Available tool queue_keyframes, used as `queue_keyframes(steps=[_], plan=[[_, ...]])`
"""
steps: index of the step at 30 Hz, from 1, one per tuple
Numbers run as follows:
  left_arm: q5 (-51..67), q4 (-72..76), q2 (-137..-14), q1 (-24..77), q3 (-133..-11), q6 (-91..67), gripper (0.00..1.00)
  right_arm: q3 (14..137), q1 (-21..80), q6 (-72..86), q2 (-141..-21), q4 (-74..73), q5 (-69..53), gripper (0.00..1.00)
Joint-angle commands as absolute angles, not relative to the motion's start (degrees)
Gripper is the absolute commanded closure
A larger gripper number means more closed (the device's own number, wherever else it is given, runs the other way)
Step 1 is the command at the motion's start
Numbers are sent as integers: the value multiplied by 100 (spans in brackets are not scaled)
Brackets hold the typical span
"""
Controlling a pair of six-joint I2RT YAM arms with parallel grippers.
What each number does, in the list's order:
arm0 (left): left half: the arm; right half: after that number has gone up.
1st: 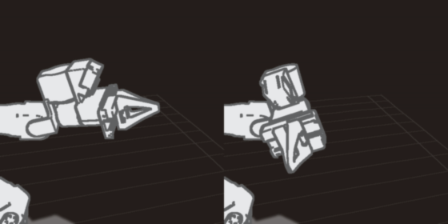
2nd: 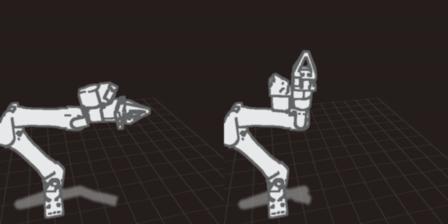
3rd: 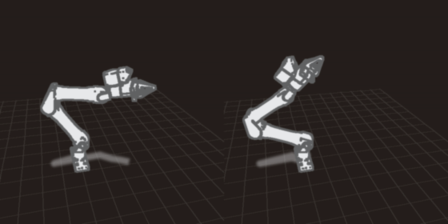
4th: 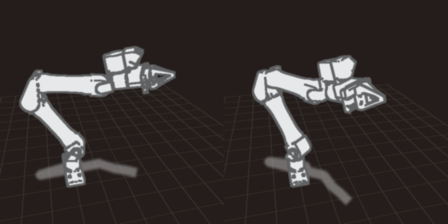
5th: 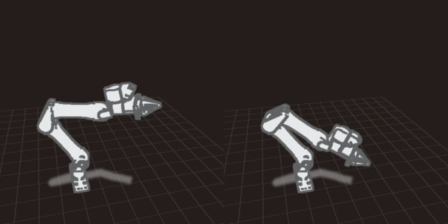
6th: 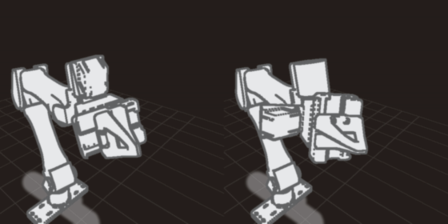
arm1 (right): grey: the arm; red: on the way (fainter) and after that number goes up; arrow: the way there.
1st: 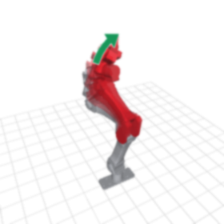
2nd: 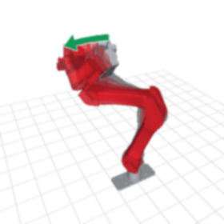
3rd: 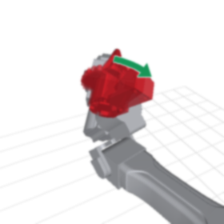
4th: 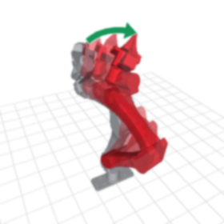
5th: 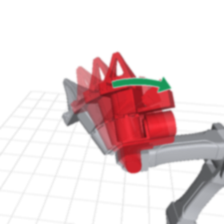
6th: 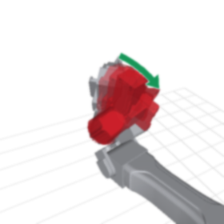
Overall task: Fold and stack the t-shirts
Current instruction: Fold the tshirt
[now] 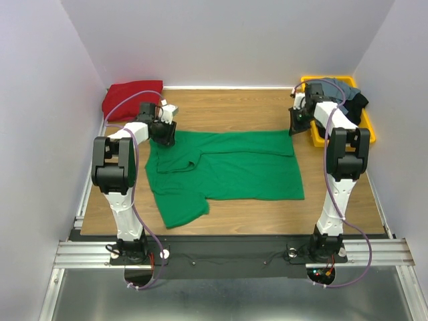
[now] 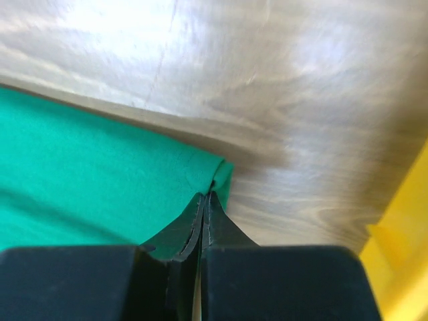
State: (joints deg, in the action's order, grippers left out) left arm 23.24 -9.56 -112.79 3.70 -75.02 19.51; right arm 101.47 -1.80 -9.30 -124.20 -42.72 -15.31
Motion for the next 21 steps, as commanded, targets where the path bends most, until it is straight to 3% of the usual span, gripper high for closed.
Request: queue_keyframes(steps=[1, 13, 21], plan=[[2066, -967, -11443, 255, -7769, 1899, 53, 10538, -176, -1002, -12480, -3973, -1406, 100], [2048, -976, -11663, 79, -8042, 1934, 54, 10406, -211, -1072, -12893, -3244, -616, 99], [2144, -1011, -12040, 79, -8779, 1793, 53, 11056, -211, -1002, -13350, -3173, -281, 99]])
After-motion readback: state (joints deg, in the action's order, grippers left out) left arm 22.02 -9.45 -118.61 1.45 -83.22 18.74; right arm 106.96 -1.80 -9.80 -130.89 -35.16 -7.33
